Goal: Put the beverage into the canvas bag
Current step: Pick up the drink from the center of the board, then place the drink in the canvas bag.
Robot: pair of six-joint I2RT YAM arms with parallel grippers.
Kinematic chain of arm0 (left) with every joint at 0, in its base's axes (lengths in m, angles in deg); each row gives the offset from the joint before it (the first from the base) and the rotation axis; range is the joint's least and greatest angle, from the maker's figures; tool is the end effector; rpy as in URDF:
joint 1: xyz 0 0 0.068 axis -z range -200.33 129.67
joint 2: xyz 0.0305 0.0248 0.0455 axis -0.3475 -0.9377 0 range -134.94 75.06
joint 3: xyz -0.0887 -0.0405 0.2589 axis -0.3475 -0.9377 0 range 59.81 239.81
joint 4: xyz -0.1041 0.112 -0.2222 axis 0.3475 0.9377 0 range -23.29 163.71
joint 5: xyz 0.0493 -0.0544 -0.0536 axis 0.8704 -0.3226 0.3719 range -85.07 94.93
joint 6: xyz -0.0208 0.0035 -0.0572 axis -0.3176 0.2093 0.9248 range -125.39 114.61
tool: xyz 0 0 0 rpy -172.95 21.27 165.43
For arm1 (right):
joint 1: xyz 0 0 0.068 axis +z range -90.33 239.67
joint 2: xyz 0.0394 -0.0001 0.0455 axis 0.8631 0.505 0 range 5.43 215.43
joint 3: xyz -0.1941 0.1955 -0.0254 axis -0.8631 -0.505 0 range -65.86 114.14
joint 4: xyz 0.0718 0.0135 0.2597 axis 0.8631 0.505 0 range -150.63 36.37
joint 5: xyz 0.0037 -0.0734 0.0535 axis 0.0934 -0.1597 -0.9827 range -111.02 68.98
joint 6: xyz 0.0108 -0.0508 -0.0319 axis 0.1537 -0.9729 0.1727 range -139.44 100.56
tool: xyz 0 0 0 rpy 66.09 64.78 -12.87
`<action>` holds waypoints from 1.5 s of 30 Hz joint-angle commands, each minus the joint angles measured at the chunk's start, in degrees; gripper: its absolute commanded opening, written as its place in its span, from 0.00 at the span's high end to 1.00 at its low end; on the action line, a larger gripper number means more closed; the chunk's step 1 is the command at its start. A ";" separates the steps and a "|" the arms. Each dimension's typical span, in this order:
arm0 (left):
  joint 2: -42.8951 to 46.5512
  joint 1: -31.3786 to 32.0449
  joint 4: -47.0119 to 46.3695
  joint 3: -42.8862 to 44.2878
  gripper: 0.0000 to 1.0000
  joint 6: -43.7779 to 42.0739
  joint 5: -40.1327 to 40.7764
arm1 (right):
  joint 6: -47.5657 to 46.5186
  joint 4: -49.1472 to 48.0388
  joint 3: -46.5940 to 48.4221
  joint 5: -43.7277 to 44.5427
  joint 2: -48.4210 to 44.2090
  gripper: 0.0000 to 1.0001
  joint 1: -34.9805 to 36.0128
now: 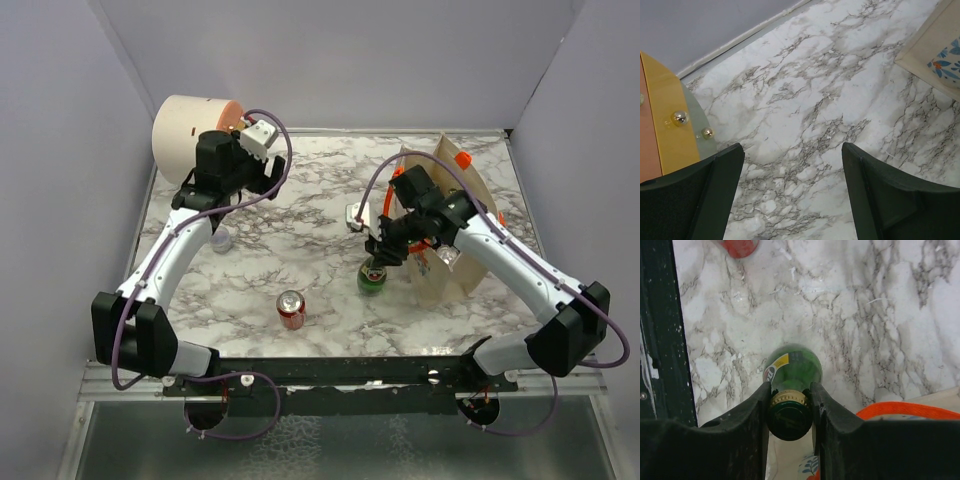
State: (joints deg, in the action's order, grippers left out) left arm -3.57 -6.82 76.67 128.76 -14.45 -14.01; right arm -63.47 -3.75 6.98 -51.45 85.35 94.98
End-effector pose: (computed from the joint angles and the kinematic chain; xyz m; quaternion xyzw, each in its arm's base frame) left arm 0.3249 -0.0933 0.3533 0.2508 0.7721 -0.1565 0.5626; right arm 0.2168 0.1820 0.3038 -0.6457 0.6859 0.2385 0.2362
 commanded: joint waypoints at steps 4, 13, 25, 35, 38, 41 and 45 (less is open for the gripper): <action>-3.88 0.32 -2.13 4.49 0.20 0.29 -2.11 | 7.42 -2.68 13.75 0.80 -5.42 0.99 0.33; -8.86 1.58 -4.79 7.78 0.21 0.34 -4.39 | 16.47 -0.37 32.29 7.90 -6.34 0.99 0.29; -11.66 7.79 -5.71 11.46 0.23 -3.18 -10.09 | 22.88 1.38 44.75 15.86 -7.36 0.99 -10.74; -13.16 19.34 1.42 20.25 0.23 -13.92 -21.82 | 24.31 1.42 37.39 17.37 -12.47 0.99 -22.08; -14.38 23.41 5.97 24.44 0.23 -19.61 -26.31 | 25.70 1.02 32.73 16.36 -14.01 0.99 -24.71; -16.01 27.36 11.27 27.89 0.23 -24.90 -29.44 | 27.10 0.55 30.44 15.40 -14.43 0.99 -25.99; -18.19 32.87 18.81 32.07 0.23 -33.86 -29.39 | 28.01 0.31 29.65 14.35 -13.67 0.99 -26.18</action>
State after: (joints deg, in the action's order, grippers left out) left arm -19.63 21.95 85.91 157.04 -37.05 -38.82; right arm -37.22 3.73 35.92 -35.04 72.22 69.29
